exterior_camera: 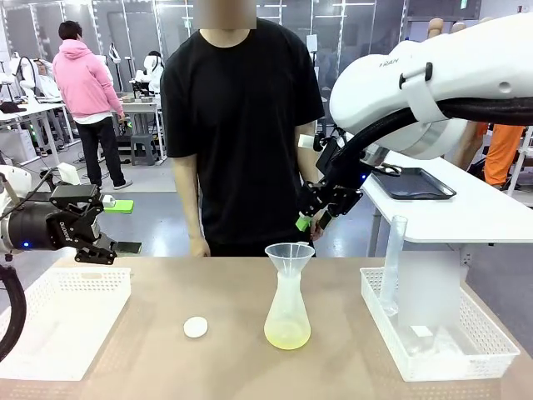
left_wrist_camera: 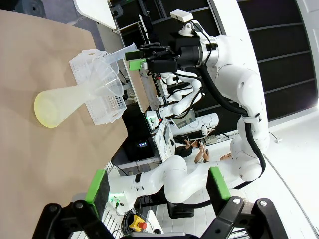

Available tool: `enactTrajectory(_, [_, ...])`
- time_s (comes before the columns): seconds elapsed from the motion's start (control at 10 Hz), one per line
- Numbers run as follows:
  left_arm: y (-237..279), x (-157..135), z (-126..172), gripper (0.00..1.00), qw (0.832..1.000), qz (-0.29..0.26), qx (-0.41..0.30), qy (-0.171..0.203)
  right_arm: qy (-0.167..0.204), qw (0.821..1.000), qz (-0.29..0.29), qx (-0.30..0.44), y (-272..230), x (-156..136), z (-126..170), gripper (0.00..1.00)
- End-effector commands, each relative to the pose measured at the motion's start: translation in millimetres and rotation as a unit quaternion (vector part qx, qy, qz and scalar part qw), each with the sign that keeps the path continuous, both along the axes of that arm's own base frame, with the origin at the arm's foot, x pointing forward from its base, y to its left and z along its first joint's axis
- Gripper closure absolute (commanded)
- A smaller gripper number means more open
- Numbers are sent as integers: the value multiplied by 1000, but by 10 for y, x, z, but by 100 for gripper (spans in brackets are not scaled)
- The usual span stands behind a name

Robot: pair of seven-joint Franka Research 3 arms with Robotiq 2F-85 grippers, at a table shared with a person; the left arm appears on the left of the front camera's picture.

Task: Prepare the solutions needed for the experiment.
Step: Once the solution is in the Big flask , pick up the Plastic Funnel and place it back into the right Organizing basket.

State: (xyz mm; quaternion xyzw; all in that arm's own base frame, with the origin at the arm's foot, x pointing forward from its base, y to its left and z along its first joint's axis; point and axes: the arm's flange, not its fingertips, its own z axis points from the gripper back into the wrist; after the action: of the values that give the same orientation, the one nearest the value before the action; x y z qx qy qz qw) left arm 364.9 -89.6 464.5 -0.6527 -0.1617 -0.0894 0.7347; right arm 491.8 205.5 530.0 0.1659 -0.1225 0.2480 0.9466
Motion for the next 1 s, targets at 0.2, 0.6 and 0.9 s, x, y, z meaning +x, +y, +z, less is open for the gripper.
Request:
enactTrajectory(0.2, [1,-7,17,0,1000,-4,-4,2,37,998,17,-57,41,68,-24,39])
enactTrajectory(0.6, [1,-7,17,0,1000,-4,-4,2,45,997,12,-56,144,-2,-179,39])
enactTrajectory(0.9, [1,-7,17,0,1000,-4,-4,2,56,996,11,-65,193,-43,-255,39])
